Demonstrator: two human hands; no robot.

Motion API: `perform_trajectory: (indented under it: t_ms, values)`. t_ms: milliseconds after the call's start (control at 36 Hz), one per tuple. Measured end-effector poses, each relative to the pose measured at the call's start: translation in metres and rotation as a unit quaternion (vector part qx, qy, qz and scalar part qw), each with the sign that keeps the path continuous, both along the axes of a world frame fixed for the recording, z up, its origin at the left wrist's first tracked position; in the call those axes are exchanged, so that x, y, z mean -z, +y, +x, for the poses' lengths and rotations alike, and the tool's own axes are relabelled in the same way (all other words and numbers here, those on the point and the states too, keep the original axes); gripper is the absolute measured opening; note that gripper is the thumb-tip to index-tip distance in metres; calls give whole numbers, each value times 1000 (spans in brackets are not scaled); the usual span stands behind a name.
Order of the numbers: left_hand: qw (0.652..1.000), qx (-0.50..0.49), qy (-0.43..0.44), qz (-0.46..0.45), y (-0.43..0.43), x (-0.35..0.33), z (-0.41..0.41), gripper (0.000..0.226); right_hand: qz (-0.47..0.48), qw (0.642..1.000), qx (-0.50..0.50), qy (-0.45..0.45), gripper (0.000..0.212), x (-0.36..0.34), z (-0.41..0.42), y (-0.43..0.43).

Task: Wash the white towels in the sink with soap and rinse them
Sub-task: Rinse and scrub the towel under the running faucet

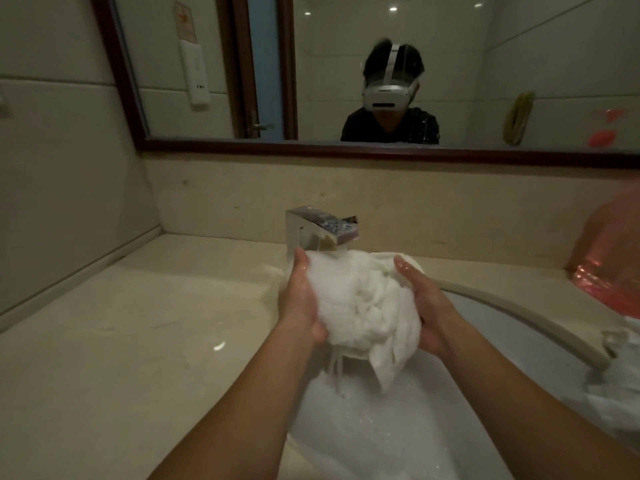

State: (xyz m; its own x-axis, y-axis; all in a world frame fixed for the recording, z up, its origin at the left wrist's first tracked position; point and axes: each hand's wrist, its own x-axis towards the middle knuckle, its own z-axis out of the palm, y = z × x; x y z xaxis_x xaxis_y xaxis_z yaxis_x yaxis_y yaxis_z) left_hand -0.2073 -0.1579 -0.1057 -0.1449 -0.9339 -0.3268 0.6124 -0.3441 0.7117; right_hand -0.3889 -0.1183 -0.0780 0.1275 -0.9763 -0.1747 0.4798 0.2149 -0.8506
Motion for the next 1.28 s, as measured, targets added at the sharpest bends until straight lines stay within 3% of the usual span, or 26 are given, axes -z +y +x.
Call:
perform_trajectory:
  t_ms: [83, 194, 222, 278, 361, 417, 528, 639, 778, 917, 972, 1028, 1139, 1222, 1278]
  values:
    - [995, -91, -27, -2, -3, -8, 3, 120, 5, 994, 83, 71, 55, 14, -7, -13]
    - [965, -204, -157, -58, 24, -37, -2, 54, 21, 990, 119, 69, 32, 14, 0, -18]
    - [957, -210, -186, -72, 26, -37, -4, 45, 25, 991, 115, 58, 36, 13, 3, -18]
    - [949, -201, -220, -103, 27, -39, -7, 35, 23, 994, 105, 33, 68, 12, 11, -16]
    - [954, -182, -213, -111, 26, -36, -6, 47, 27, 995, 97, 25, 93, 15, 19, -21]
    - [958, -178, -204, -98, 26, -34, -7, 53, 35, 993, 107, 31, 92, 13, 22, -21]
    - [957, -188, -207, -84, 21, -33, -6, 30, 39, 987, 156, 20, 81, 13, 17, -28]
    - [961, -208, -176, -50, 19, -33, -3, 37, 23, 986, 166, -9, 93, 12, 16, -23]
    - [946, -249, -183, -102, 22, -36, -1, 41, 1, 983, 184, 11, 92, 12, 21, -13]
    - [934, -263, -203, -129, 23, -40, -2, 46, -20, 971, 206, 117, 74, 16, 36, -8]
    - [935, -268, -203, -115, 23, -40, 0, 49, -19, 970, 208, 122, 54, 12, 35, -8]
    - [937, -264, -208, -95, 20, -37, 1, 50, -18, 972, 207, 106, 47, 7, 31, -9]
    - [953, -208, -213, -65, 18, -35, 0, 54, -18, 984, 176, 18, 60, -1, 20, -3]
    - [967, -143, -203, -63, 19, -35, -3, 81, -20, 990, 132, -40, 35, -10, 10, 5]
    - [973, -103, -203, -49, 15, -26, -4, 95, -62, 990, 97, -77, 38, -15, 4, 9]
